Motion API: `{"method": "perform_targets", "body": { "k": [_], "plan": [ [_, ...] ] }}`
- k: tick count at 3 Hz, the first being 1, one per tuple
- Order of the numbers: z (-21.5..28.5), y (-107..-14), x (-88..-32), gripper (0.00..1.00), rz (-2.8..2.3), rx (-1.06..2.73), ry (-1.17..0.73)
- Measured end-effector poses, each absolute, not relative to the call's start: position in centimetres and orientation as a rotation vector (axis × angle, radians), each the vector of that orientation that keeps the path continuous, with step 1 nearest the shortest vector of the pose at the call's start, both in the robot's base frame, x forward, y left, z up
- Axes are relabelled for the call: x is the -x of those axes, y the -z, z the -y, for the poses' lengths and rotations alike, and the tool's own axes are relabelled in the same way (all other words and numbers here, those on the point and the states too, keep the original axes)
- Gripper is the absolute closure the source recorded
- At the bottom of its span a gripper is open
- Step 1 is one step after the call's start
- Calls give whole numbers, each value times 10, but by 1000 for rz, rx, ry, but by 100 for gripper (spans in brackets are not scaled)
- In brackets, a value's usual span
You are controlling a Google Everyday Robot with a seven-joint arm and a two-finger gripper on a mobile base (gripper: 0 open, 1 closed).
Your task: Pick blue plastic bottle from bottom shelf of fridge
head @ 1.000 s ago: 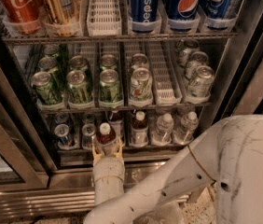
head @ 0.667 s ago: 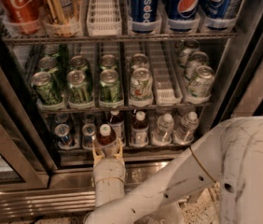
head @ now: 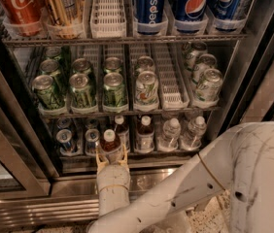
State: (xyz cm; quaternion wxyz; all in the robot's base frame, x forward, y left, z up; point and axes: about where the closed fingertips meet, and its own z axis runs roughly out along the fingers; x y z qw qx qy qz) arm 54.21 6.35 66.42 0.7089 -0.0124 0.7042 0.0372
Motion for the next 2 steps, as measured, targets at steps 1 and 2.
{"method": "perform_targets", "body": {
  "k": [1, 2],
  "plan": [
    [-64, -664, -542, 100, -1563, 28, -83],
    [-64, -664, -542, 100, -1563, 28, -83]
  ]
}}
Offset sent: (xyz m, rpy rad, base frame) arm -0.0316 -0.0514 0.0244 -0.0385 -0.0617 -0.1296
